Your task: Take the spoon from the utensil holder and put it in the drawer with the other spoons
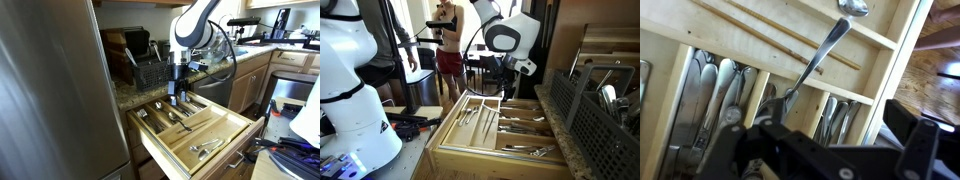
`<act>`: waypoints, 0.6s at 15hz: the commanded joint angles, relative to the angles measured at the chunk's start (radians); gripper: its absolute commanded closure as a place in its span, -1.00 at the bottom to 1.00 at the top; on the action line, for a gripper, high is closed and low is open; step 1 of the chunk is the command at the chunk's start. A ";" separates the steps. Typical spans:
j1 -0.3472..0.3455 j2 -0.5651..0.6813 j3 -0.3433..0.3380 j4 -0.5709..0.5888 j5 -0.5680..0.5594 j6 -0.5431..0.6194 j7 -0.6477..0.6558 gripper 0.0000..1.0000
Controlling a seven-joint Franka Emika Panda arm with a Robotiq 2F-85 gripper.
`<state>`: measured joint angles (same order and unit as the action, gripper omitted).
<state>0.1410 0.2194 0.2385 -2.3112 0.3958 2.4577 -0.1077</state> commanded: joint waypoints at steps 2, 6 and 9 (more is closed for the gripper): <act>0.010 -0.020 -0.003 -0.016 0.023 0.017 0.085 -1.00; 0.009 -0.008 0.006 0.005 0.049 0.011 0.103 -1.00; 0.010 -0.001 0.008 0.013 0.069 0.013 0.104 -1.00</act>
<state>0.1436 0.2199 0.2439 -2.2987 0.4336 2.4611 -0.0274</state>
